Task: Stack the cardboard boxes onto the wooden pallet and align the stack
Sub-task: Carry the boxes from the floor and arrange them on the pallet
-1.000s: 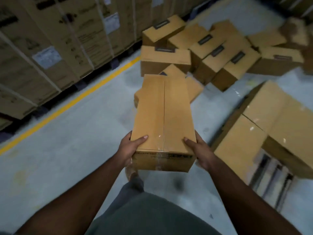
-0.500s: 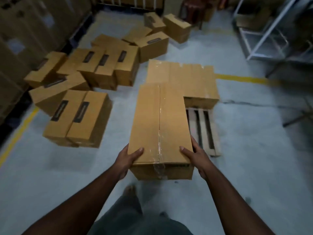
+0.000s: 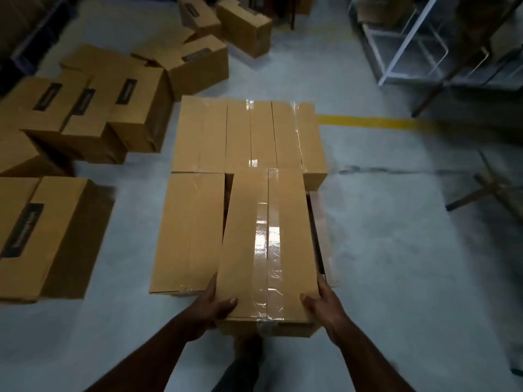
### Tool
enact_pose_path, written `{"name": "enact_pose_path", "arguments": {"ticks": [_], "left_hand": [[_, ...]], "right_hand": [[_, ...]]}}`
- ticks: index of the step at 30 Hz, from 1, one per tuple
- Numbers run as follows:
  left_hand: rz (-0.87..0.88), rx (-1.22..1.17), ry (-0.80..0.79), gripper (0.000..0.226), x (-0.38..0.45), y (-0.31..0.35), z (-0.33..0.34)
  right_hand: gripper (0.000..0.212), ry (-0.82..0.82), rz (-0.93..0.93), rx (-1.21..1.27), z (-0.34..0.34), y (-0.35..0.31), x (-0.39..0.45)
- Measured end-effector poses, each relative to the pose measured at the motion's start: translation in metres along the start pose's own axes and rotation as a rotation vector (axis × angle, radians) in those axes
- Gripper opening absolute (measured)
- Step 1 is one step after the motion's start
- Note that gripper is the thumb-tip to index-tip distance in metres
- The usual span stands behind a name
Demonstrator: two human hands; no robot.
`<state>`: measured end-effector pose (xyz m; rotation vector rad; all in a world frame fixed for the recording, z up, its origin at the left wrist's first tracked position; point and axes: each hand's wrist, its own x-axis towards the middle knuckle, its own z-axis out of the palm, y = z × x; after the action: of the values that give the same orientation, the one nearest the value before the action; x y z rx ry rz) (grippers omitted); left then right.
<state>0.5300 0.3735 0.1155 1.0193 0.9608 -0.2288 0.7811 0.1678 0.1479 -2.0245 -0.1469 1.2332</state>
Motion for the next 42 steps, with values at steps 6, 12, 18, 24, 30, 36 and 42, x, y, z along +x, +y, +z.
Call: {"name": "enact_pose_path", "arguments": {"ticks": [6,12,18,24,30,36,42], "left_hand": [[0.017,-0.008,0.090,0.098,0.115,-0.027,0.015],[0.001,0.118,0.257,0.100,0.200,-0.060,0.010],[-0.066,0.630,0.483,0.120,0.258,-0.093,-0.002],[-0.070,0.671,0.674,0.112,0.299,-0.124,-0.006],[-0.025,0.755,0.671,0.136,0.288,-0.141,-0.009],[-0.028,0.809,0.648,0.135,0.283,-0.143,-0.013],[-0.060,0.824,0.587,0.133,0.276,-0.131,-0.009]], "right_hand": [[0.075,-0.116,0.004,0.023,-0.010,0.032,0.128],[0.077,-0.183,0.036,0.034,0.008,0.084,0.225],[0.079,-0.214,0.016,0.032,0.028,0.120,0.290],[0.086,-0.216,-0.035,-0.024,0.048,0.144,0.328],[0.120,-0.286,-0.016,-0.110,0.068,0.147,0.320],[0.124,-0.226,-0.013,-0.160,0.074,0.144,0.317],[0.107,-0.028,-0.096,-0.513,0.079,0.123,0.295]]}}
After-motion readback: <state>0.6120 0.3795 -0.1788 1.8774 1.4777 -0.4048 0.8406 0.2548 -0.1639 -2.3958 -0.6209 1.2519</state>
